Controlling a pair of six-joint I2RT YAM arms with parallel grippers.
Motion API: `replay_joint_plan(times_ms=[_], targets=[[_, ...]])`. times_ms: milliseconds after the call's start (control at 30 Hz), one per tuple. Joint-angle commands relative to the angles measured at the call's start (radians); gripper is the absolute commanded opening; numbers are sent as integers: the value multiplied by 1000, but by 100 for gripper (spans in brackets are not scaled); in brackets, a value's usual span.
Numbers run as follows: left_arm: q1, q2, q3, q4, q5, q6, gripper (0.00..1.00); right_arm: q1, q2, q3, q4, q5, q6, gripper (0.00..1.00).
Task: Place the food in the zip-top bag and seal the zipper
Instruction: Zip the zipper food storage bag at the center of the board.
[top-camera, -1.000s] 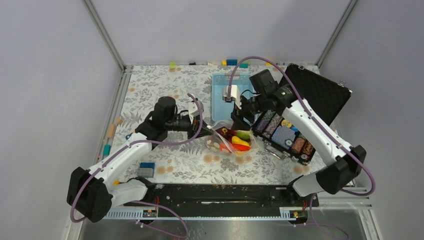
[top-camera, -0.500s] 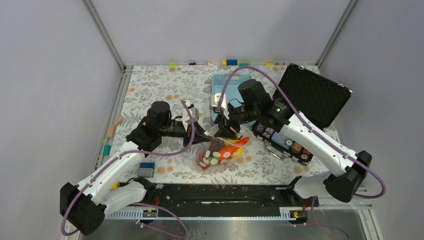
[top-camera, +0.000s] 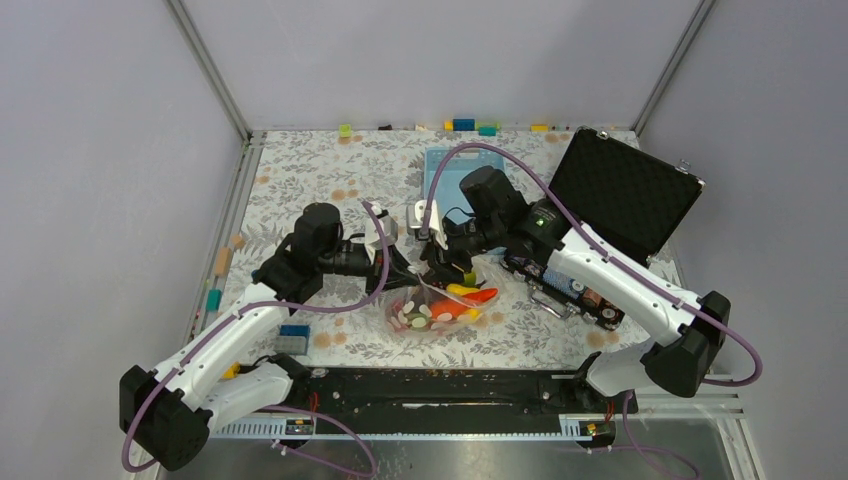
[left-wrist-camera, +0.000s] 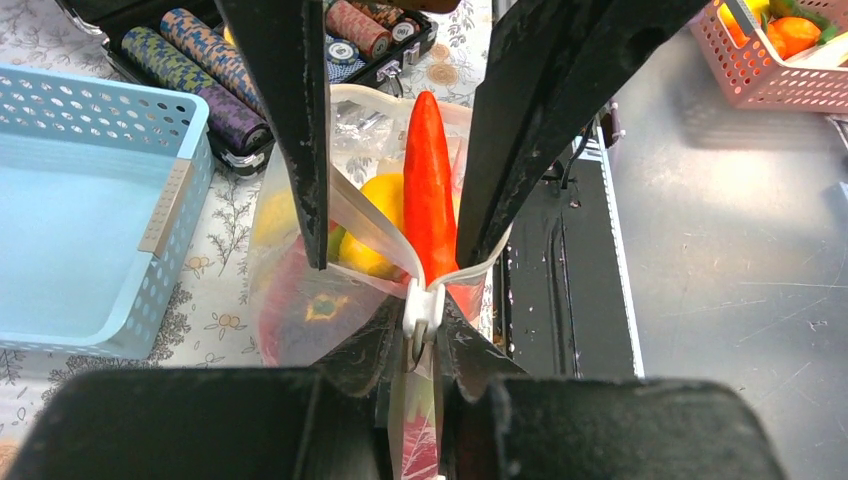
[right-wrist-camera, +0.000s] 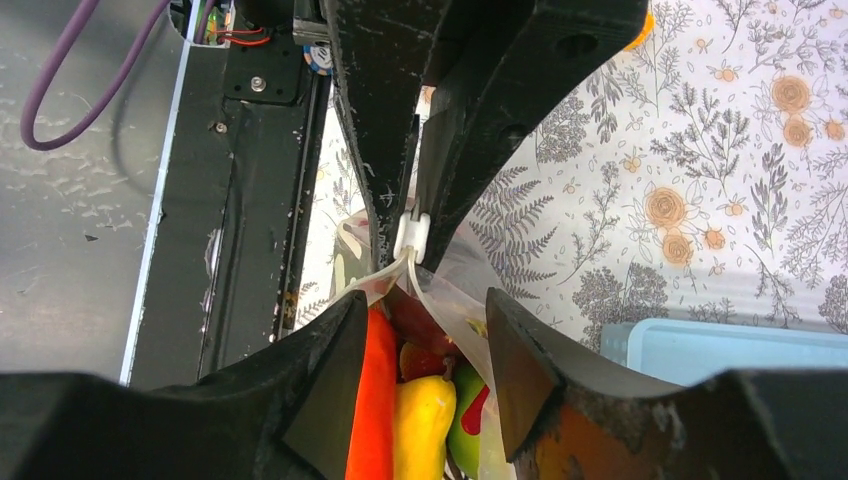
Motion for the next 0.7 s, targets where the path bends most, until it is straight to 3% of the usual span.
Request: replay_joint_plan(times_ms=[0,233,500,667], targets=[[-2,-11,16,32,-27,19,0,16,-49,39,-17,11,2,55],[-2,-10,29,8,-60,11,0,25,-43,69,-1,-55,127,59],[-5,-5,50,-19,-78,1,0,58,-1,74,0,12,129,70],[-6,-18,49,-29,-73,13,0,59,37,82,-28,106,75,70]])
